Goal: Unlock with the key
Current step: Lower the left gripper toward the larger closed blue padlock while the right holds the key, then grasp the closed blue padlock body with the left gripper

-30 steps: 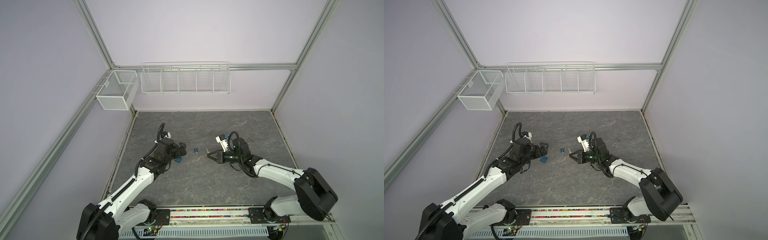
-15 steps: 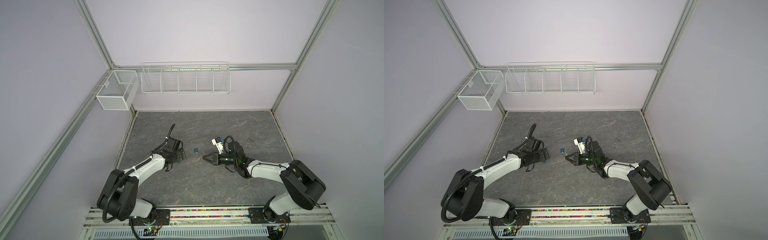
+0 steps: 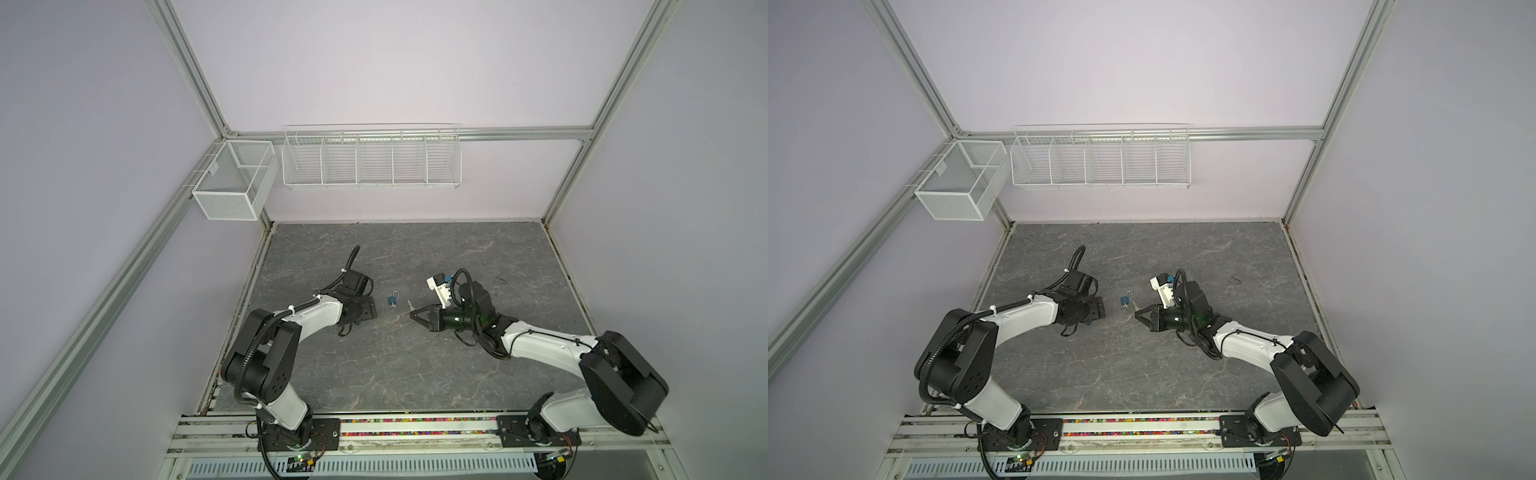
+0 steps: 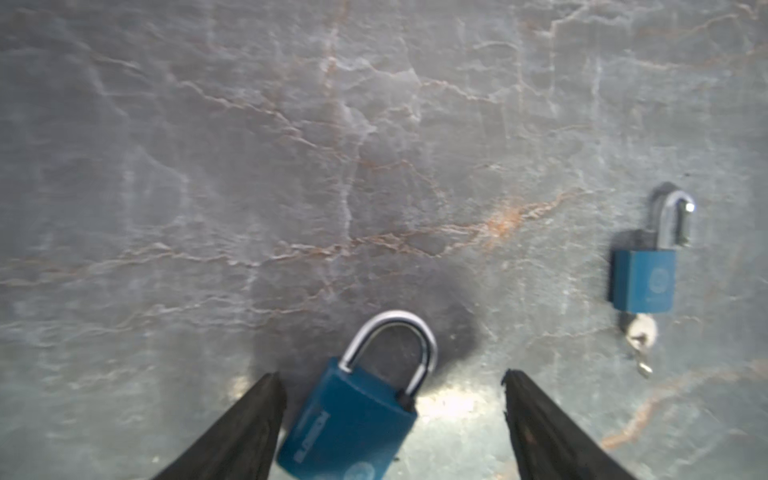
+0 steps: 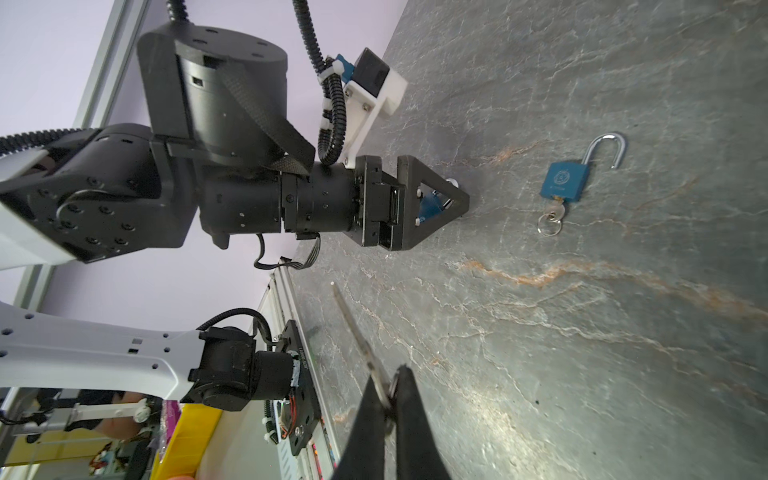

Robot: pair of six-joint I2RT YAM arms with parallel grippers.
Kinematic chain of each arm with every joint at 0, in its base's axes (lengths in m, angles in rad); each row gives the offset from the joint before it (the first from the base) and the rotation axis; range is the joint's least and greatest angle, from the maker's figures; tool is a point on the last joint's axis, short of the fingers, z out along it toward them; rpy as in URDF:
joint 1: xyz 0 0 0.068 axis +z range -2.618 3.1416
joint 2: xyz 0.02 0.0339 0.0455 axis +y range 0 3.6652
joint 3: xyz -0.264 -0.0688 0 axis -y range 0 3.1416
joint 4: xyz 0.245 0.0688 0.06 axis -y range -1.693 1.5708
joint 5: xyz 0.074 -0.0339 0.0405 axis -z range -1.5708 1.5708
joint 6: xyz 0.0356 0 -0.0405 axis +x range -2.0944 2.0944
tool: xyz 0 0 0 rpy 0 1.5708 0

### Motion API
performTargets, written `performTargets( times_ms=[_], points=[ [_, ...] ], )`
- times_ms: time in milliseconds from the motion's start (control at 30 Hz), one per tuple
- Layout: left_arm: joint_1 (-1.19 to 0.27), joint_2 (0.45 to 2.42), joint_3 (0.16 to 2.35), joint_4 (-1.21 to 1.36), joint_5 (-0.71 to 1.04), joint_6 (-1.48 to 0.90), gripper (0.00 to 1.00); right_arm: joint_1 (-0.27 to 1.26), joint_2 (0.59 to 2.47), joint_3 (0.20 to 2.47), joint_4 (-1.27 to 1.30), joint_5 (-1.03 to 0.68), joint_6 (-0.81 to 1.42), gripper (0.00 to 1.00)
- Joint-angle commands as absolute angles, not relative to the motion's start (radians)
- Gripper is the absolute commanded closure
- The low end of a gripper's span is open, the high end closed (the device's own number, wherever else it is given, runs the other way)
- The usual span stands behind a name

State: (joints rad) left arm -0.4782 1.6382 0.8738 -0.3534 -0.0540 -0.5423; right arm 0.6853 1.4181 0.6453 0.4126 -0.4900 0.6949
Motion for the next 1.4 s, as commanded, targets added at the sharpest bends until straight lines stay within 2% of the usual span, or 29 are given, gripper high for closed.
performTargets(
  times_ms=[0,267,367,800,1000,1067,1367],
  points=[
    [-0.484,1.648,0.889,-0.369,-0.042,-0.52,0.2,0.691,1.381,0.669,0.328,-0.457,0.639,0.94],
    [-0.552,1.673,0.925,-0.457,-0.117,-0.528,0.25,0.691,1.352,0.676,0.3,-0.448,0.627,0.94],
    [-0.56,1.693,0.938,-0.474,-0.151,-0.551,0.32,0.691,1.344,0.675,0.298,-0.448,0.626,0.94],
    [-0.604,1.788,1.002,-0.471,-0.154,-0.597,0.38,0.691,1.305,0.673,0.258,-0.431,0.611,0.94],
    [-0.618,1.772,0.988,-0.481,-0.17,-0.601,0.39,0.69,1.283,0.667,0.237,-0.417,0.604,0.94],
    [-0.618,1.765,0.979,-0.494,-0.178,-0.601,0.42,0.692,1.279,0.666,0.235,-0.414,0.604,0.94],
    [-0.618,1.753,0.961,-0.543,-0.146,-0.636,0.42,0.691,1.284,0.655,0.258,-0.411,0.618,0.94]
  ],
)
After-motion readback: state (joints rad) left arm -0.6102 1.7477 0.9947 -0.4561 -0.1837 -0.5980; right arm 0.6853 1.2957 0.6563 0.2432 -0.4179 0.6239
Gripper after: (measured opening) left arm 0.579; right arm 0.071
